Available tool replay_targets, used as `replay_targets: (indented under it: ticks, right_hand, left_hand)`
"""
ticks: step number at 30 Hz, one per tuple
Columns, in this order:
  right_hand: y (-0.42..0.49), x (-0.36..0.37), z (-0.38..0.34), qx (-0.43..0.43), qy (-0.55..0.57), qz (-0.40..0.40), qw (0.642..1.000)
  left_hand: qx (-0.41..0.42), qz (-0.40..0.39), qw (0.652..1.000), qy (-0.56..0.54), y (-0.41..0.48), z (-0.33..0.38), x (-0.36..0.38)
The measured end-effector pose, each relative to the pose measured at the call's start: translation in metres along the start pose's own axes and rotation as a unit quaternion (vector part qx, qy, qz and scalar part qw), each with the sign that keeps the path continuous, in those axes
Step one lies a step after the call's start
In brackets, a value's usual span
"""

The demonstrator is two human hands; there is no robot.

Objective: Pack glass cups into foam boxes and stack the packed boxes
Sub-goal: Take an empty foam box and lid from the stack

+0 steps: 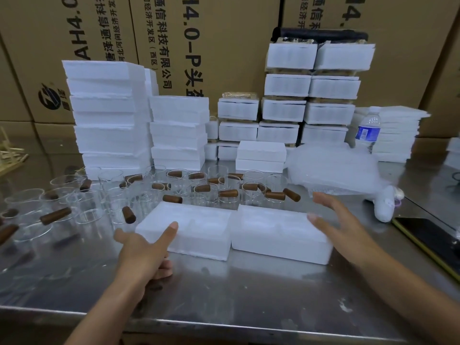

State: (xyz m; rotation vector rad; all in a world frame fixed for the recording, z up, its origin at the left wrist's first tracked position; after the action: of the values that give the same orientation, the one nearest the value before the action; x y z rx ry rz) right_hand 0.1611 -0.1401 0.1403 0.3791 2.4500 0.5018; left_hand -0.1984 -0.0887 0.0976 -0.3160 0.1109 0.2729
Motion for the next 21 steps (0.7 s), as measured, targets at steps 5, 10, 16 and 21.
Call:
replay_targets:
  ticks: [5, 10, 16, 21]
  right_hand:
    - [0.051, 0.01, -0.009, 0.011, -0.059, 0.063, 0.996]
    - [0.088, 0.037, -0.008, 0.012, -0.164, 0.014, 0.986]
    - [0.104, 0.054, 0.001, 0.042, -0.276, -0.066, 0.958]
    - [0.11, 0.057, 0.0, 0.027, -0.277, -0.081, 0.957]
  left_hand:
    - [0.207, 0.044, 0.977, 0.013, -0.016, 0.025, 0.005]
    - [0.288, -0.09, 0.953, 0.02, -0.036, 0.044, 0.037]
    - [0.289, -0.17, 0.941, 0.044, -0.039, 0.049, 0.063]
    - [0.29, -0.198, 0.936, -0.008, -0.035, 0.059, 0.077]
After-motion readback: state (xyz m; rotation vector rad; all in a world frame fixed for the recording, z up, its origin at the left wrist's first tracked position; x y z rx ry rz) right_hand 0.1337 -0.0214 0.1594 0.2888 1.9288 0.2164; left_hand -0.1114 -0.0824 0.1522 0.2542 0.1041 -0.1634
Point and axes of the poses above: each hand's wrist, its own y-axis towards the middle knuckle, its own x-axis out of the palm, z = x × y, the point moved 6 cm from there along y, towards the middle knuckle, and after that the axes turned 5 degrees about -x, right-handed, at the moved point
